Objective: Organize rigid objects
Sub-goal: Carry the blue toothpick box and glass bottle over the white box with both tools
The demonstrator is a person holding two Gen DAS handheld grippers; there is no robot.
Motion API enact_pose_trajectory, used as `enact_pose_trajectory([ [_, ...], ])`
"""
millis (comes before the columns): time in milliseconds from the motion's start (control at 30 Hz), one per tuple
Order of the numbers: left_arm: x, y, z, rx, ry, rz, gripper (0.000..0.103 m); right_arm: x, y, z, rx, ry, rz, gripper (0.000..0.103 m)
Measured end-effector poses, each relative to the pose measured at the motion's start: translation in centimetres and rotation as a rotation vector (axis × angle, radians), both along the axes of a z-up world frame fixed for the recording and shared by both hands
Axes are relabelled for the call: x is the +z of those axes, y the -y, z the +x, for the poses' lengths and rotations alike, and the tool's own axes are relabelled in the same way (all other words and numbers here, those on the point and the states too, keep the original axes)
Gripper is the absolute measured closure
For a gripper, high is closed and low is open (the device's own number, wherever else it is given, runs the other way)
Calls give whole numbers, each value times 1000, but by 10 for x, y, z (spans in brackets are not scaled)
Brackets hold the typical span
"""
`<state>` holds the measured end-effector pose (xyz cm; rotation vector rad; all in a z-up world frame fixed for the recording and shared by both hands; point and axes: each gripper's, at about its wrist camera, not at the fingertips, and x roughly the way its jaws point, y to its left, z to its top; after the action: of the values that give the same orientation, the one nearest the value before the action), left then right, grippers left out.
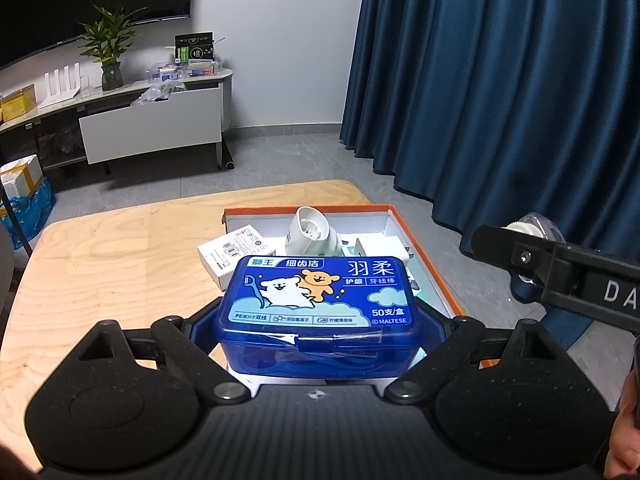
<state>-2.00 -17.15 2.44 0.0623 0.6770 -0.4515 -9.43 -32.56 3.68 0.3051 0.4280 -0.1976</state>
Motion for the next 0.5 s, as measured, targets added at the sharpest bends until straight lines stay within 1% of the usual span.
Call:
enact_pose_trajectory([
  [500,2,5,7,-10,4,3,9,0,8,7,0,-6,14,10],
])
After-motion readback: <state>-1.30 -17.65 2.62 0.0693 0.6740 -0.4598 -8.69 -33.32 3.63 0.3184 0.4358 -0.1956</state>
